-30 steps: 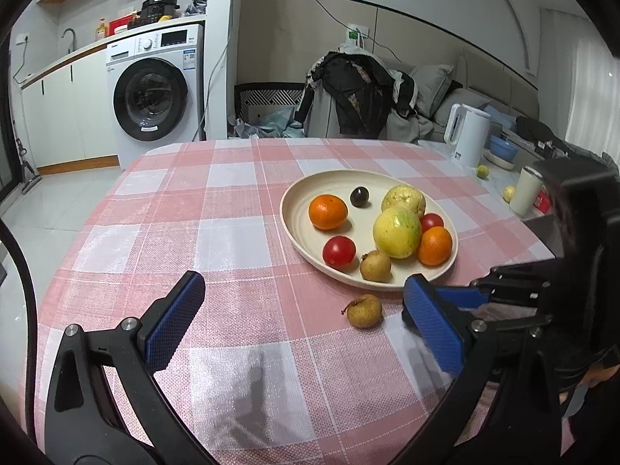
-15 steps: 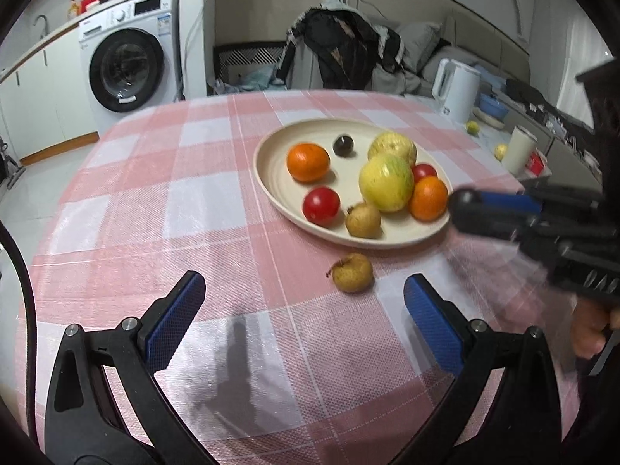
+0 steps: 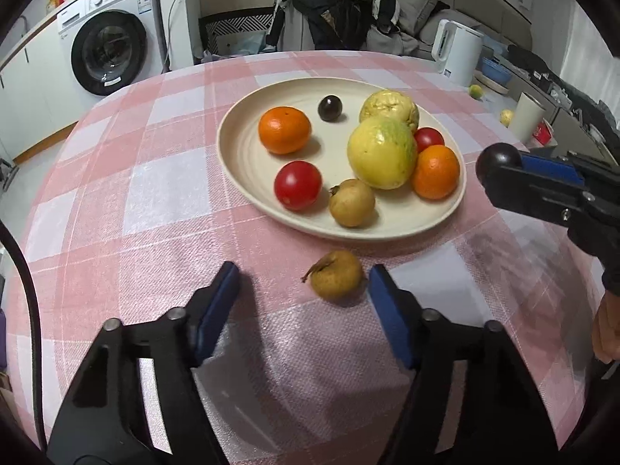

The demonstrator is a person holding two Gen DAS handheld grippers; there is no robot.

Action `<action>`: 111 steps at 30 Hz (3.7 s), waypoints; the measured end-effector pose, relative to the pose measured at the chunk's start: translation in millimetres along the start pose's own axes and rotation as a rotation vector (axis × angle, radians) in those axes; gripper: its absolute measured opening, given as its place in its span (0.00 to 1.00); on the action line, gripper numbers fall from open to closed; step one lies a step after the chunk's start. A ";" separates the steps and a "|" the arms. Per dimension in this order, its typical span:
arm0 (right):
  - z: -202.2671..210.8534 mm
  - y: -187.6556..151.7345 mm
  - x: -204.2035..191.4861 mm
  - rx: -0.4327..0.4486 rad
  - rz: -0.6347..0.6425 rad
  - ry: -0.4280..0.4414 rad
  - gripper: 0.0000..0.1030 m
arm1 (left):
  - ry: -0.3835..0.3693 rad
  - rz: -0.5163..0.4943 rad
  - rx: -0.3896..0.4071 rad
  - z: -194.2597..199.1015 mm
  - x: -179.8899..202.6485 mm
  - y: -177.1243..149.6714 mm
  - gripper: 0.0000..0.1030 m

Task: Organize fruits
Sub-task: 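Grasp the last small brown pear with the left tool while the right tool holds the plum, then carry the plum and pear over the plate and open both tools, then raise both open tools away from the plate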

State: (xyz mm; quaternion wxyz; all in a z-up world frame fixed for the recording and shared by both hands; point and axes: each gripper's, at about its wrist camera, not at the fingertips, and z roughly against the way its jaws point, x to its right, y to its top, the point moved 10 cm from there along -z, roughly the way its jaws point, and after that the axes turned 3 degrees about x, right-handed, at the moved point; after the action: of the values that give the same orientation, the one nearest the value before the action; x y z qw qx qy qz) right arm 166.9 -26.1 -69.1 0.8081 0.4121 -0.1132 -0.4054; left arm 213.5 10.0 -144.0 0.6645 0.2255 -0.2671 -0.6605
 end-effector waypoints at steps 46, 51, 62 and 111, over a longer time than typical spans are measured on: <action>-23.3 -10.7 3.2 -0.025 0.000 0.011 0.24 | -0.035 -0.046 0.180 31.7 14.4 32.3 0.24; -29.0 -11.6 3.5 -0.036 -0.004 0.013 0.24 | -0.037 -0.049 0.165 23.8 14.6 32.2 0.24; -42.2 -10.5 6.1 -0.059 -0.027 0.023 0.24 | -0.040 -0.048 0.149 12.3 15.4 38.6 0.24; 32.3 10.9 37.9 0.203 -0.020 -0.047 1.00 | 0.051 0.030 0.456 115.8 -15.9 29.5 0.99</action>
State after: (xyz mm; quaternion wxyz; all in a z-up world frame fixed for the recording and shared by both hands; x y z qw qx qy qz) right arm 180.8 -69.4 -46.0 0.7553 0.4832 -0.1683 -0.4096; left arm 160.5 32.8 -38.1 0.6124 0.3824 -0.3960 -0.5673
